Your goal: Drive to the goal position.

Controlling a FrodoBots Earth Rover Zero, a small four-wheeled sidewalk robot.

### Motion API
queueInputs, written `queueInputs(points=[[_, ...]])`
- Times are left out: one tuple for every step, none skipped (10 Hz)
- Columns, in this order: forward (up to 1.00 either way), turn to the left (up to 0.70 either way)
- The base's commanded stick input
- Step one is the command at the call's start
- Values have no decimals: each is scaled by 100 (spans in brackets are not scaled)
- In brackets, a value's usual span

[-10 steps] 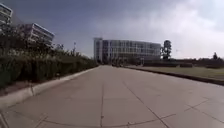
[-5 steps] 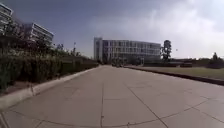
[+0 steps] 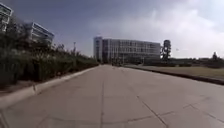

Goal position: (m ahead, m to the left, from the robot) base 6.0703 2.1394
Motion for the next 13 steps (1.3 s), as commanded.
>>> queueInputs(points=[[-45,0],[-45,0],[-45,0],[-45,0],[-45,0],[-45,0],[-57,0],[-70,0],[-70,0],[-70,0],[-70,0],[-70,0],[-70,0]])
